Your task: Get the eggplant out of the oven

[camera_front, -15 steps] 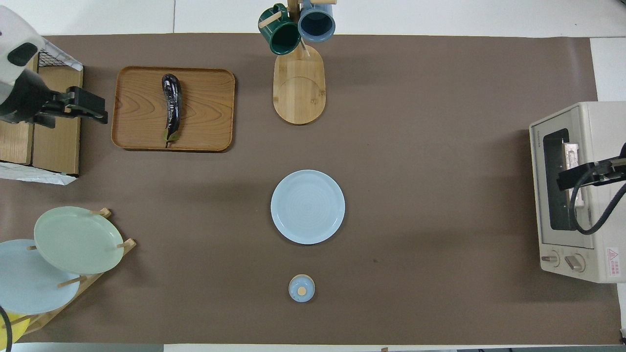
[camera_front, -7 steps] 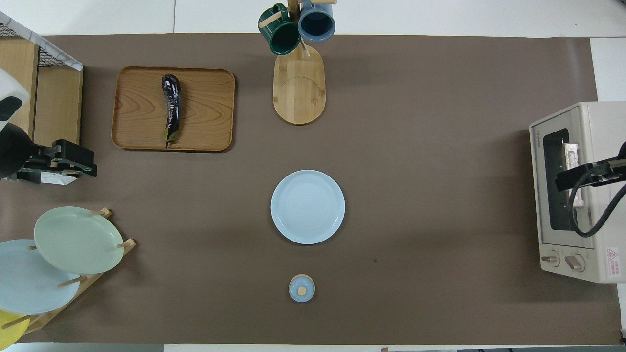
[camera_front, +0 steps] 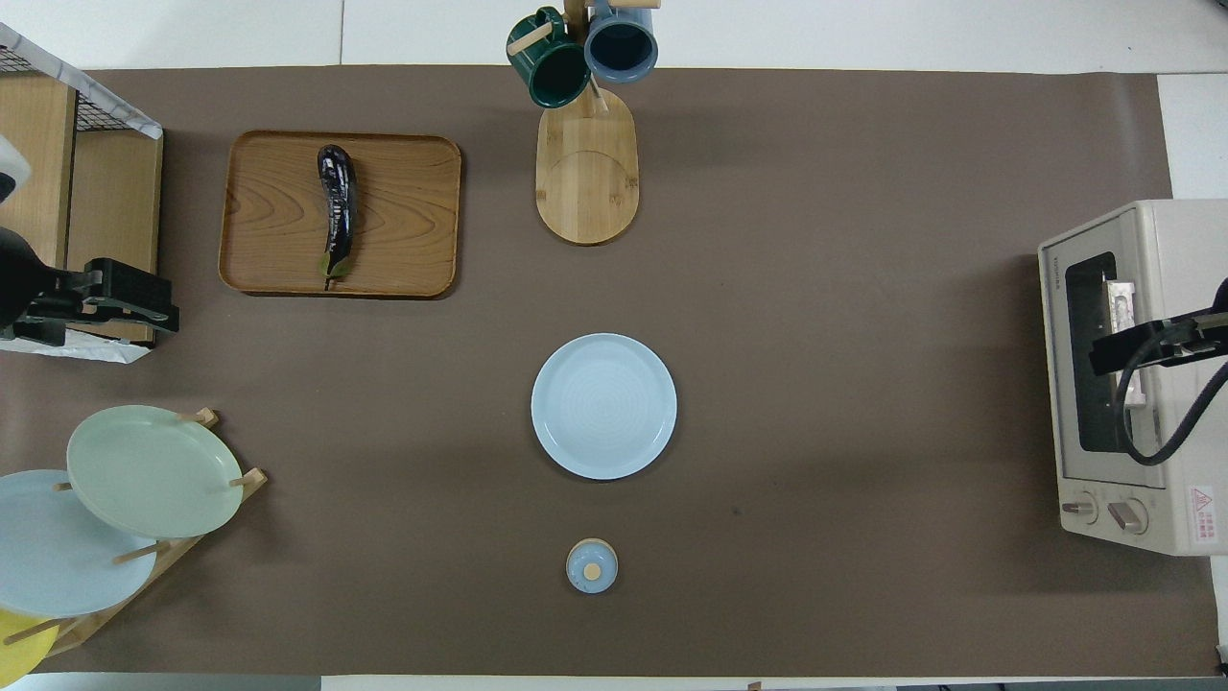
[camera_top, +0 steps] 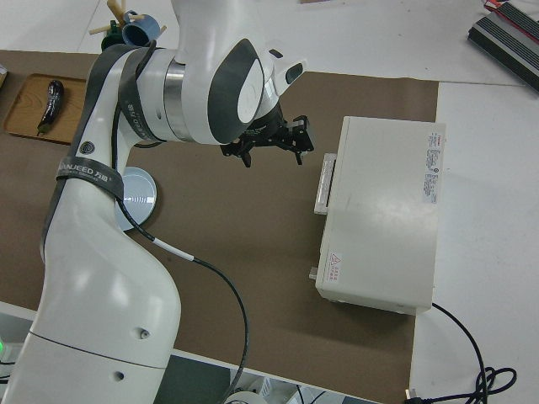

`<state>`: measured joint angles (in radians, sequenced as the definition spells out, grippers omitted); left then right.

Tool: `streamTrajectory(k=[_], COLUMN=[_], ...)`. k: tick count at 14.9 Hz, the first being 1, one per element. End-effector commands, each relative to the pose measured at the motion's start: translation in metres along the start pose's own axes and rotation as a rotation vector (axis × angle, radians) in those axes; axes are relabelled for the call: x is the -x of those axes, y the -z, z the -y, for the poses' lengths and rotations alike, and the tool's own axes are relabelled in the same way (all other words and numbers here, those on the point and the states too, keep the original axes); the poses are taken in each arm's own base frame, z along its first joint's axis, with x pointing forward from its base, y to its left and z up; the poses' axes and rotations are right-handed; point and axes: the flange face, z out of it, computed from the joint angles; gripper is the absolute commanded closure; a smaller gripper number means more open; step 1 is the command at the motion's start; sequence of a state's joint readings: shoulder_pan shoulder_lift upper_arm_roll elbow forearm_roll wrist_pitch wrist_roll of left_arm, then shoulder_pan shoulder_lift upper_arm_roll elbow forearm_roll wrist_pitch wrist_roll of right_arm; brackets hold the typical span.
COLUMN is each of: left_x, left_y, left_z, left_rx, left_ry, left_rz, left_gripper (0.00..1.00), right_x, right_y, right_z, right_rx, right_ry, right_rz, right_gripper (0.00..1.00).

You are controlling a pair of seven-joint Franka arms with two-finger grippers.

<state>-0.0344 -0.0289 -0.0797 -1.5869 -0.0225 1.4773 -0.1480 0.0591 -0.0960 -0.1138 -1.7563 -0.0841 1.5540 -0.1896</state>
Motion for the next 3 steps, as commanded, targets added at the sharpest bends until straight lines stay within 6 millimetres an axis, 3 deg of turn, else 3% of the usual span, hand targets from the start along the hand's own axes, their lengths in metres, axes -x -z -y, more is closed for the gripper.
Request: streamTrajectory(k=[1,3], left_x=[-0.0021,-0.0026], left_y=[0.0004,0.0007], left_z=[-0.0043,-0.0036], left_rx=[0.009,0.010], left_ry=[0.004,0.006], left_rz=[0.018,0.015], left_gripper=[0.00,0.00], right_x=[0.0051,0.0051], right_y=[0.0007,0.0007], right_z=[-0.0003,-0.0003], right_rx=[-0.034,-0.034], right_ry=[-0.011,-0.013], right_rz=[0.006,0.006], right_gripper=[0.00,0.00])
